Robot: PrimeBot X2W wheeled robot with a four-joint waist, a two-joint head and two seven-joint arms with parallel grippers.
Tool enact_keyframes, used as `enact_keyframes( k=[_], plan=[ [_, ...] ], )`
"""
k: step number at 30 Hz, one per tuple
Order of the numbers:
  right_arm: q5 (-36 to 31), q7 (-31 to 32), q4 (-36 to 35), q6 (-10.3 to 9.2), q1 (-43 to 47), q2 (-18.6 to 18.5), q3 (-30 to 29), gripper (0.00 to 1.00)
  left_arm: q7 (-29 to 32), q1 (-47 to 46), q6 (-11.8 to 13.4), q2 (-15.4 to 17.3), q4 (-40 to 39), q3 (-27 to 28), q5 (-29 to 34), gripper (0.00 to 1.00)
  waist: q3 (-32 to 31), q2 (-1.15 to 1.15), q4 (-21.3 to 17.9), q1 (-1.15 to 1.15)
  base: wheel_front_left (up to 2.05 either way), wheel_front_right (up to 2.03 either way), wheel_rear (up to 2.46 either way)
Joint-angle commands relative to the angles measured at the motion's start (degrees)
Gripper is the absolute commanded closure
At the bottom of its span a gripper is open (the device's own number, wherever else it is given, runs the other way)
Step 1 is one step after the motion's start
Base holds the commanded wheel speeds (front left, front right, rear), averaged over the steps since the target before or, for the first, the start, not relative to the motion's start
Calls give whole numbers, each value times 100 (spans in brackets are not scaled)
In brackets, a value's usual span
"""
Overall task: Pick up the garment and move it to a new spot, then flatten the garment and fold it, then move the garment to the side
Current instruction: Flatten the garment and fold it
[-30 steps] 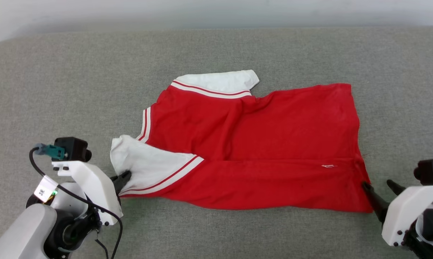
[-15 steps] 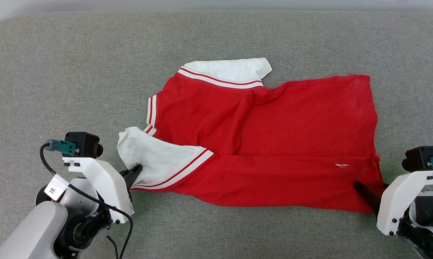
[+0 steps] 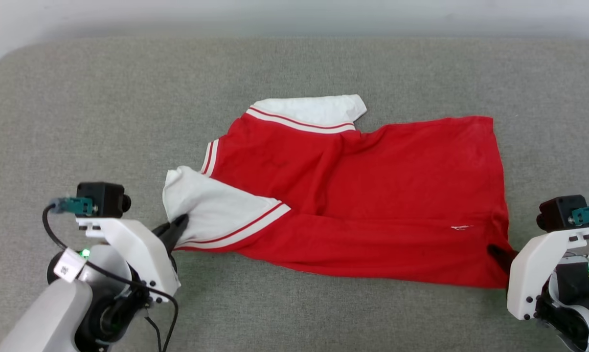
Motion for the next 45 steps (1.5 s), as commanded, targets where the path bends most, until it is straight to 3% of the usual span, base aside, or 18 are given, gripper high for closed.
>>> enact_keyframes(
  k=[1,22,27,28,29,30,38,45],
  plan=[
    [-15,-26,-16,-5,-28,-37,13,100,-88,128,9,-1,53,38,29,100,-165,0,-2,-1,0,0,0],
    [177,119,-179,-5,1502,-24,175,100,-30,2138,607,186,-148,64,-505,100,-1492,0,8,-1,0,0,0],
    [113,-37,-132,-5,1750,30,174,100,-85,2253,571,55,-6,-43,-503,100,-1489,0,28,-1,0,0,0],
    [114,-88,-101,-5,1781,52,166,93,-66,2217,556,-2,54,-83,-532,93,-1481,0,35,-1,0,0,0],
    [103,-170,-86,-5,1789,68,156,22,-39,2177,501,-28,109,-141,-524,62,-1473,0,41,-1,0,0,0],
    [112,-239,-71,-5,1802,89,147,0,-75,2119,471,-59,176,-150,-489,0,-1462,0,44,-1,0,0,0],
    [3,-1635,-166,-4,1776,217,66,0,-505,1808,250,-145,500,-152,-221,0,-1484,0,2,-1,0,0,0],
    [-398,-3178,-281,-5,1513,391,-81,0,-1398,1466,265,-190,415,-34,368,0,-1539,0,-70,-1,0,0,0]
  ],
)
